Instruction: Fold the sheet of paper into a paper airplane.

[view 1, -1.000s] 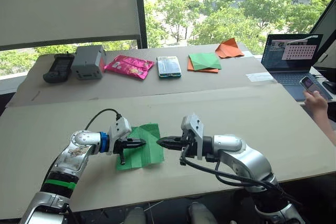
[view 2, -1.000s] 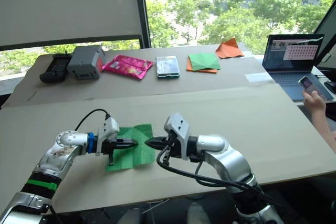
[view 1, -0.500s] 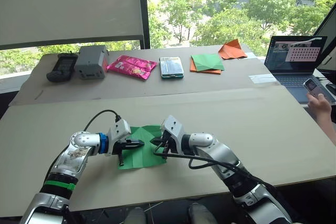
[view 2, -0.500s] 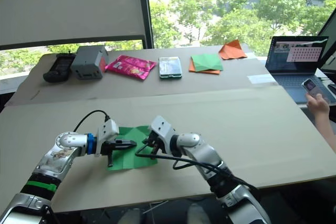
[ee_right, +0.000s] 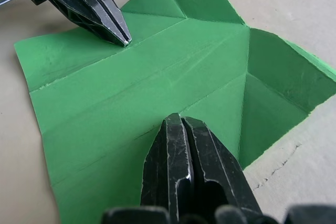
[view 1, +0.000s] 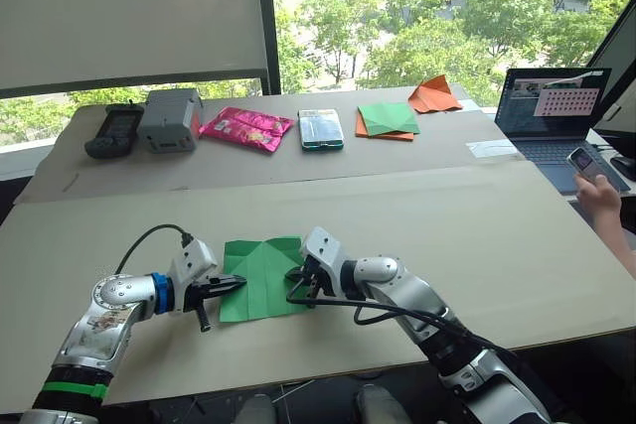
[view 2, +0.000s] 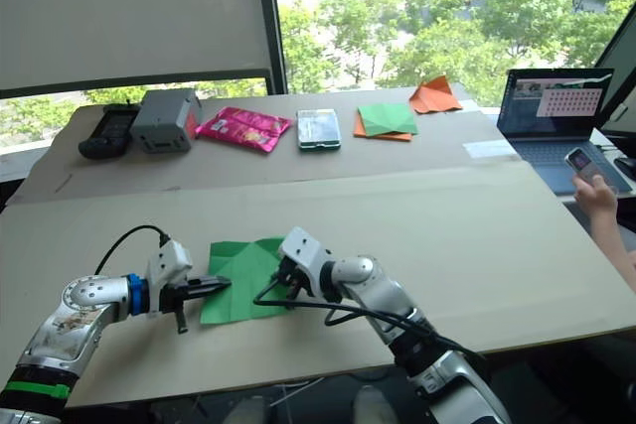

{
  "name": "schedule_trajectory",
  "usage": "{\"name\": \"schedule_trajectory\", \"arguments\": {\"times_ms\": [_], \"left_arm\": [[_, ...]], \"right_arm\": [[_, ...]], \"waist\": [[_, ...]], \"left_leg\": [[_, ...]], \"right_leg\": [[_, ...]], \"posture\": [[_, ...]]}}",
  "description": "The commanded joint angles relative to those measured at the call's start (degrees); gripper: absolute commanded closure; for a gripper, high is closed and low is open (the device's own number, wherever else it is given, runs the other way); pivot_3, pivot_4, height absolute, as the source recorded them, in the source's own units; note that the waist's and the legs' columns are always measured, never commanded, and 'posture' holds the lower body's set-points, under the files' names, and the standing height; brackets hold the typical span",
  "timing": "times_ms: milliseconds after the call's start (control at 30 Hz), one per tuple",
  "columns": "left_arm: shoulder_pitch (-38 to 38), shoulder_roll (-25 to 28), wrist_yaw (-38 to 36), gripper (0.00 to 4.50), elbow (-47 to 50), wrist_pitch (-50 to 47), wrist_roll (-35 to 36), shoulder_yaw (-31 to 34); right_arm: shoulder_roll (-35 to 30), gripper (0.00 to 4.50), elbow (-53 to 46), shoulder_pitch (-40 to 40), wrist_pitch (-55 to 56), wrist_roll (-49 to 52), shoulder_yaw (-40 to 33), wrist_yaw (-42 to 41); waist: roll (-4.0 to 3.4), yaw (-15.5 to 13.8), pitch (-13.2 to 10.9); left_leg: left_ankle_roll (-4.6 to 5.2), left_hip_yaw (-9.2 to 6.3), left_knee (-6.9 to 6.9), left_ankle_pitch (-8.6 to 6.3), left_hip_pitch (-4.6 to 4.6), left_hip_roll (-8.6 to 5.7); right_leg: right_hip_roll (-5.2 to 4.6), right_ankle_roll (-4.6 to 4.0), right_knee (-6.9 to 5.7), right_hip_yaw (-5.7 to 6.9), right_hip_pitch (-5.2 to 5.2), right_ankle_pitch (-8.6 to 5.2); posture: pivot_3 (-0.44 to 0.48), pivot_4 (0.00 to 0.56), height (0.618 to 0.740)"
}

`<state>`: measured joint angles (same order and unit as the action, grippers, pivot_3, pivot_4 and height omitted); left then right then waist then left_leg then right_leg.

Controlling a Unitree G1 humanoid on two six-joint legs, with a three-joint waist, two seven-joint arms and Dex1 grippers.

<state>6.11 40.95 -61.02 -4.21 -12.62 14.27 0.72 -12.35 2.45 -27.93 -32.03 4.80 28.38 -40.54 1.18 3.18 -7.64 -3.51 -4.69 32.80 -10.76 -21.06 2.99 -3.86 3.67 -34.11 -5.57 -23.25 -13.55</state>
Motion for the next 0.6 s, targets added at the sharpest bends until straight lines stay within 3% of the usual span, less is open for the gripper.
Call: {"name": "schedule_trajectory", "arguments": {"times_ms": [33,300,400,600], "left_arm": [[-1.99,-0.10,2.18,4.50,0.80,-1.36,0.14,1.17],[-3.13,0.26,3.16,4.50,1.11,-1.40,0.47,0.77],[-2.63,0.11,3.46,4.50,1.09,-1.18,0.71,1.00],[-3.31,0.69,3.65,4.50,4.88,-3.22,4.29,4.15]], "right_arm": [[-0.50,4.45,-0.55,0.91,-1.51,-0.97,-0.05,0.34],[-0.13,4.45,-1.89,1.27,-2.24,-0.99,-0.46,1.42],[0.38,3.70,-2.03,1.41,-1.39,-0.94,-1.54,2.83],[1.98,1.64,-8.53,1.64,-5.95,3.69,-9.80,5.67]], "waist": [[-0.04,0.02,0.03],[-0.09,0.01,0.07],[-0.09,0.00,0.07],[-0.06,-0.22,0.00]], "left_leg": [[0.00,0.00,0.00,0.00,0.00,0.00],[-0.02,0.00,0.00,-0.01,0.00,0.00],[-0.03,0.00,0.00,-0.02,0.00,-0.01],[-0.03,0.00,0.01,-0.02,-0.12,-0.01]], "right_leg": [[0.00,0.00,0.00,0.00,0.00,0.00],[-0.01,0.00,0.01,0.00,0.00,0.00],[-0.01,-0.01,0.02,0.00,0.00,-0.01],[-0.02,-0.01,0.03,0.01,-0.15,-0.01]], "posture": [[0.000,0.150,0.732],[0.000,0.150,0.732],[0.000,0.150,0.732],[0.000,0.150,0.732]]}}
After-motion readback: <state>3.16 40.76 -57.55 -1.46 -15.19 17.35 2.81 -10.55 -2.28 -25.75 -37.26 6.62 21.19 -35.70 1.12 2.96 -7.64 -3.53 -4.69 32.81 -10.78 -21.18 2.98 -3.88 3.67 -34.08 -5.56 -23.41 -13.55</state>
